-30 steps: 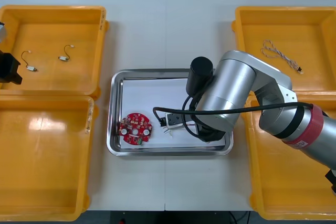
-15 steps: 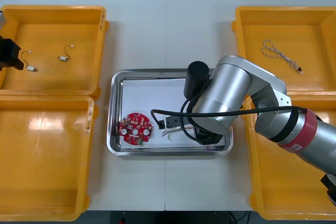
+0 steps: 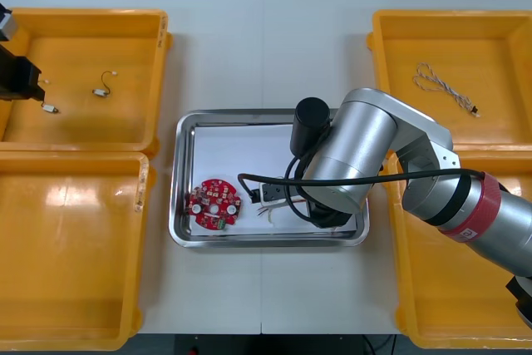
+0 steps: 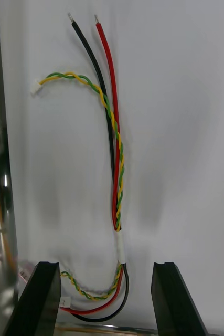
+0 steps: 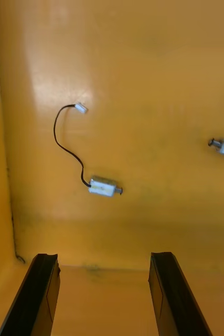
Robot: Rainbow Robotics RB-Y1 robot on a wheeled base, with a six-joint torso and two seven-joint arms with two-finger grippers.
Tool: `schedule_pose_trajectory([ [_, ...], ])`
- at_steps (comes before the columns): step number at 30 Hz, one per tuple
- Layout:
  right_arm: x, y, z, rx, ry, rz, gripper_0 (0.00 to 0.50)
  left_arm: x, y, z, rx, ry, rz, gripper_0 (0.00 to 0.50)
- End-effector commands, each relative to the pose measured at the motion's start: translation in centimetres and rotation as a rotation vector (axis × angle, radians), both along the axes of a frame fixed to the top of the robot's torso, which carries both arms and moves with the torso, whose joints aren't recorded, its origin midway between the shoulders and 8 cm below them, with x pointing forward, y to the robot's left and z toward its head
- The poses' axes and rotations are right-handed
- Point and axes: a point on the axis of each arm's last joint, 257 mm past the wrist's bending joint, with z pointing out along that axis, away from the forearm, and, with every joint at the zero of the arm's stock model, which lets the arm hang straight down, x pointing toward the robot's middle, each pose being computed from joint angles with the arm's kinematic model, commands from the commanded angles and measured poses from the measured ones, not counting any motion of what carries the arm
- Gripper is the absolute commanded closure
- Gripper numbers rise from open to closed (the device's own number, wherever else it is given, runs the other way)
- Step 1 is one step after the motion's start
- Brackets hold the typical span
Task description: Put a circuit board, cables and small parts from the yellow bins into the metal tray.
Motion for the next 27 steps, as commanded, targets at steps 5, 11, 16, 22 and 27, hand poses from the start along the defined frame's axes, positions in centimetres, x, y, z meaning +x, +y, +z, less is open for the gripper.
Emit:
schedule_pose_trajectory([
  [5, 0.0, 0.2, 4.8, 0.047, -0.031, -0.032, 0.0, 2.9, 0.6, 1.5, 0.055, -0.084, -0.053, 0.0],
  [11, 0.4, -1.4, 8.2, 0.035, -0.053, -0.085, 0.0, 3.9, 0.8, 0.0, 0.063, -0.101, -0.049, 0.0],
  [16, 2.0, -1.6, 10.8, 0.083, -0.096, -0.125, 0.0, 4.4, 1.2, -1.2, 0.078, -0.106, -0.048, 0.0],
  [22, 4.2, -4.0, 14.2, 0.132, -0.152, -0.216, 0.0, 4.6, 0.2, -2.3, 0.062, -0.1, -0.057, 0.0],
  [27, 5.5, -6.0, 16.9, 0.204, -0.172, -0.315, 0.0, 4.9, -0.1, -2.2, 0.051, -0.117, -0.051, 0.0],
])
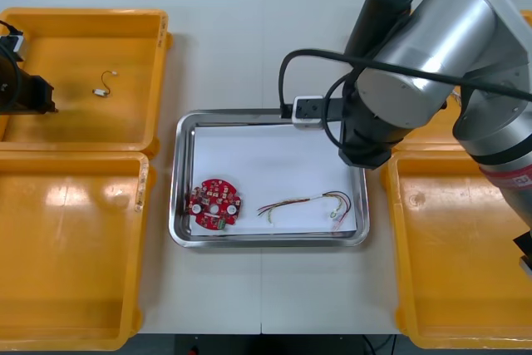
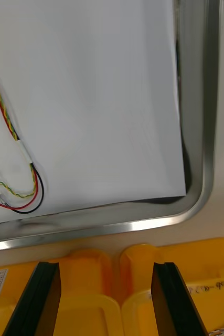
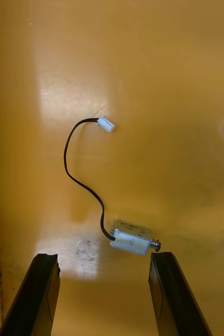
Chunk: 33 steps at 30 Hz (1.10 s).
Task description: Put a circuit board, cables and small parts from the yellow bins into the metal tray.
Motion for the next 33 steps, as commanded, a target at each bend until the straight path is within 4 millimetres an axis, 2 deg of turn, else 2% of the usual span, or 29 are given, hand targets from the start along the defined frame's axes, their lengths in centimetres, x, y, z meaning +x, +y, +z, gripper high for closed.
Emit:
schedule_pose_trajectory([
  [1, 2.3, -2.2, 5.7, 0.095, -0.084, -0.122, 0.0, 2.3, -2.1, 2.8, 0.024, -0.062, -0.091, 0.0],
  [6, 3.0, -3.4, 7.7, 0.176, -0.061, -0.225, 0.0, 2.4, -2.6, 2.7, 0.014, -0.066, -0.095, 0.0],
  [8, 3.3, -4.5, 8.6, 0.212, -0.054, -0.286, 0.0, 2.5, -2.7, 2.3, 0.011, -0.068, -0.095, 0.0],
  [20, 5.3, -12.5, 12.1, 0.413, -0.05, -0.721, 0.0, 2.7, -3.4, 1.4, -0.004, -0.078, -0.1, 0.0],
  [24, 6.1, -15.1, 12.7, 0.47, -0.051, -0.871, 0.0, 2.7, -3.5, 0.7, 0.009, -0.073, -0.105, 0.0],
  [25, 6.1, -15.1, 12.7, 0.47, -0.051, -0.871, 0.0, 2.7, -3.5, 0.7, 0.009, -0.073, -0.105, 0.0],
  [33, 7.7, -18.9, 13.3, 0.517, -0.044, -1.047, 0.0, 2.9, -2.5, -1.0, 0.019, -0.081, -0.088, 0.0],
])
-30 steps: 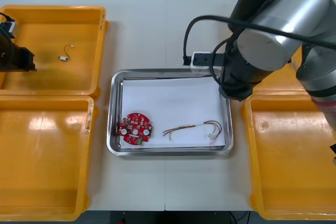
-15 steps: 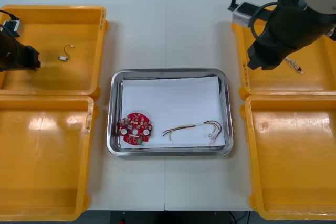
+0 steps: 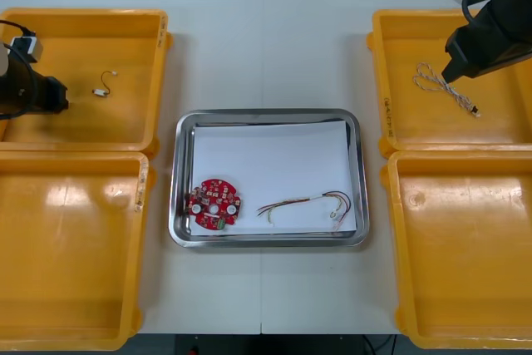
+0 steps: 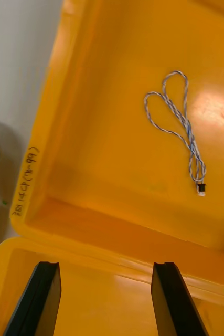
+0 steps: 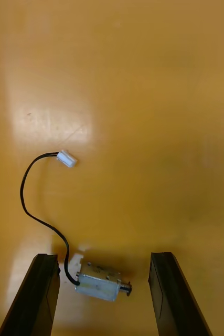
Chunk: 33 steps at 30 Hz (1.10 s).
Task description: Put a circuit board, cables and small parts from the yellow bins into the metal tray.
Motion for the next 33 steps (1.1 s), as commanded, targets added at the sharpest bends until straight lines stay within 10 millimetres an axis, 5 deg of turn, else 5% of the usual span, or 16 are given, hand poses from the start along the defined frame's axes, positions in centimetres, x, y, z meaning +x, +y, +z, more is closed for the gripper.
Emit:
schedule_pose_trajectory([
  [1, 1.5, -2.8, 4.6, 0.014, -0.076, -0.09, 0.0, 0.8, -1.2, 0.2, 0.031, -0.009, -0.067, 0.0],
  [12, 1.6, -6.4, 3.2, 0.071, -0.016, -0.209, 0.0, 0.7, -1.4, -0.2, 0.017, -0.003, -0.065, 0.0],
  [13, 1.6, -6.6, 3.1, 0.073, -0.013, -0.214, 0.0, 0.7, -1.3, -0.2, 0.018, -0.003, -0.064, 0.033],
  [15, 1.6, -7.0, 3.0, 0.079, -0.008, -0.227, 0.0, 0.7, -1.4, -0.2, 0.016, -0.002, -0.063, 0.421],
  [16, 1.5, -7.3, 2.9, 0.083, -0.006, -0.235, 0.0, 0.7, -1.3, -0.2, 0.017, -0.002, -0.062, 0.5],
  [33, 3.5, -10.2, 2.0, 0.161, -0.045, -0.337, 0.0, 0.1, -0.8, -0.5, 0.017, 0.02, -0.053, 0.5],
])
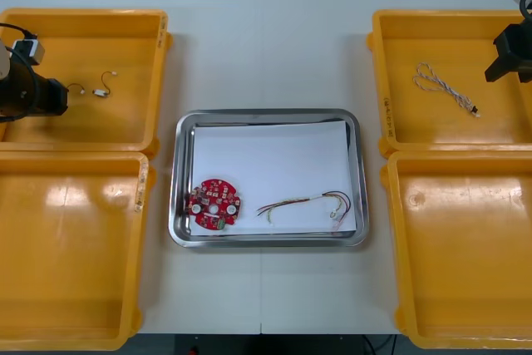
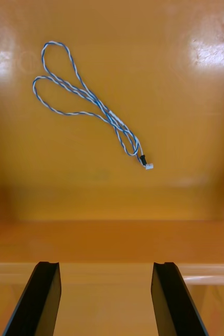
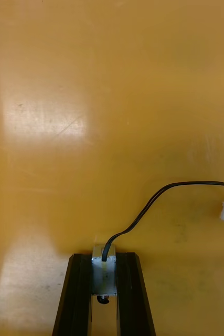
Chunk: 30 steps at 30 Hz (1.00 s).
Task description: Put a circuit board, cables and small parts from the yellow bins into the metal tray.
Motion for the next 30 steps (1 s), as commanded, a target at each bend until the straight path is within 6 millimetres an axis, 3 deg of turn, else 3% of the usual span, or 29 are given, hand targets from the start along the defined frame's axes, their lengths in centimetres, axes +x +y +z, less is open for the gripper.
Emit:
schedule_pose_trajectory([
  [1, 1.7, -1.8, 4.0, -0.011, -0.101, -0.02, 0.0, 0.1, -0.5, 0.1, 0.033, 0.017, -0.055, 0.5],
  [6, 2.3, -2.8, 3.7, 0.014, -0.121, -0.052, 0.0, -0.3, -0.4, 1.1, 0.034, 0.028, -0.054, 0.5],
  [18, 3.4, -5.6, 3.2, 0.02, -0.158, -0.103, 0.0, -2.8, -0.4, 5.6, 0.061, 0.093, -0.04, 0.5],
  [30, 5.0, -4.9, 1.9, 0.047, -0.17, -0.053, 0.0, -7.6, -1.2, 9.5, 0.114, 0.174, -0.006, 0.499],
])
